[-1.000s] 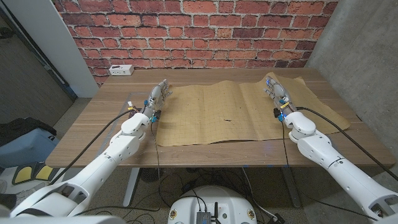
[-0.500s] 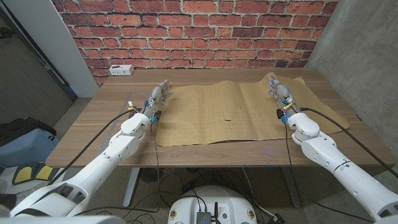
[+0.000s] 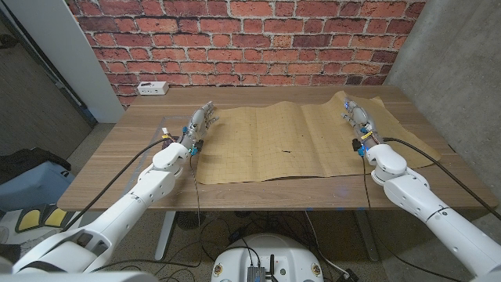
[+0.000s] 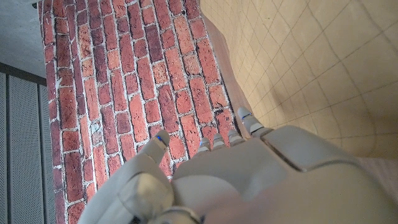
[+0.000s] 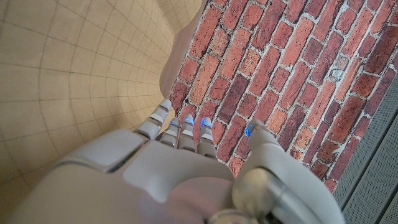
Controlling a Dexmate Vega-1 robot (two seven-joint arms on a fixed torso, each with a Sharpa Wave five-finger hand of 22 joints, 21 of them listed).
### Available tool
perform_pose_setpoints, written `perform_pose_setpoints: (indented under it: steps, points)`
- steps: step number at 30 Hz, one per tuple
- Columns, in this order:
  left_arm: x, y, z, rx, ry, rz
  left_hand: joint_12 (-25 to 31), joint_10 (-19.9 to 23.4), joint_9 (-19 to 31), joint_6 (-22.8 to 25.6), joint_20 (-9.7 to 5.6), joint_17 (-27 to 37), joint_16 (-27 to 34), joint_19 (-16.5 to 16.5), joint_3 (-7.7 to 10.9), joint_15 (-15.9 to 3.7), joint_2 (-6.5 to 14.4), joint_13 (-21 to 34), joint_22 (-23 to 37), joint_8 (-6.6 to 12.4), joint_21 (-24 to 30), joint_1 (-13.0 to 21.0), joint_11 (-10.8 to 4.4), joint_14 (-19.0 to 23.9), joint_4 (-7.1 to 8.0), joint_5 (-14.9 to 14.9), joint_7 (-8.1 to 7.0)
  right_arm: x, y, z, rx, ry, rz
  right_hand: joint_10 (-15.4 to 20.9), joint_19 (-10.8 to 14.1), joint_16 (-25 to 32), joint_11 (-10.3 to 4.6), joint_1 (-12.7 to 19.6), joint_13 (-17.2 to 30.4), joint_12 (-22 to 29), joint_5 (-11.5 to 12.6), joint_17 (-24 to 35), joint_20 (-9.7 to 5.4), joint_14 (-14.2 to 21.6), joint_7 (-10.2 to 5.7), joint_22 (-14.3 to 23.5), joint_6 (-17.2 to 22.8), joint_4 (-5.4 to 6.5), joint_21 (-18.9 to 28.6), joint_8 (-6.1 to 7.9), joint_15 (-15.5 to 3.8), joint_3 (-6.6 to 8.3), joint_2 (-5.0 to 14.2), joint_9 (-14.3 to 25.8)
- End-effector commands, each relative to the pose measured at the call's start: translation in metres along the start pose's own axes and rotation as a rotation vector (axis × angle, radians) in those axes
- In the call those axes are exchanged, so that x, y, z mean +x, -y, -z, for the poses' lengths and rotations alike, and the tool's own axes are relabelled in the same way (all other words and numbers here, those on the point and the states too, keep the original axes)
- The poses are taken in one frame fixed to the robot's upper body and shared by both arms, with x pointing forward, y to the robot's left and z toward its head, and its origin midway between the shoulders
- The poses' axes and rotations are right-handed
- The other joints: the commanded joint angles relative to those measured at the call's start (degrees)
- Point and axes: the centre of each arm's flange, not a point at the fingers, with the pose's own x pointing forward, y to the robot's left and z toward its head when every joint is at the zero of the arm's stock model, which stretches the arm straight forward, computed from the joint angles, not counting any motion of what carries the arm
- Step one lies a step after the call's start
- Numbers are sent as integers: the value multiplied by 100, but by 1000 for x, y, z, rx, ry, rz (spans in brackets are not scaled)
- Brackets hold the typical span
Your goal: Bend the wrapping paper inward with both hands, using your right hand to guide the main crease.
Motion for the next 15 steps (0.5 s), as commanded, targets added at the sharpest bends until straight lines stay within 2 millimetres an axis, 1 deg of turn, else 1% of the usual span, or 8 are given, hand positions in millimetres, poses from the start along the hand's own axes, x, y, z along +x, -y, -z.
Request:
perform_pose_setpoints:
  steps: [1,15]
  points:
    - [1,1,1,5,-5,10,16,17,16,17,10,23,38,28,-3,10,59,9,20,8,-7,26,-1,31,-38,22,-4,-11,10,-3,-22,-1,37,67,62,26,5,49,32,28,34,31,-10,25,7,16,60,-25,-20,27,5,12,15,5]
    - [7,5,-2,55,-17,36,31,114,17,112,25,24,49,97,-7,10,64,9,21,21,-27,25,2,117,-43,24,-8,-28,25,-5,-41,-9,98,94,70,23,15,67,32,24,37,33,-2,35,22,16,108,-38,-27,27,4,16,26,5]
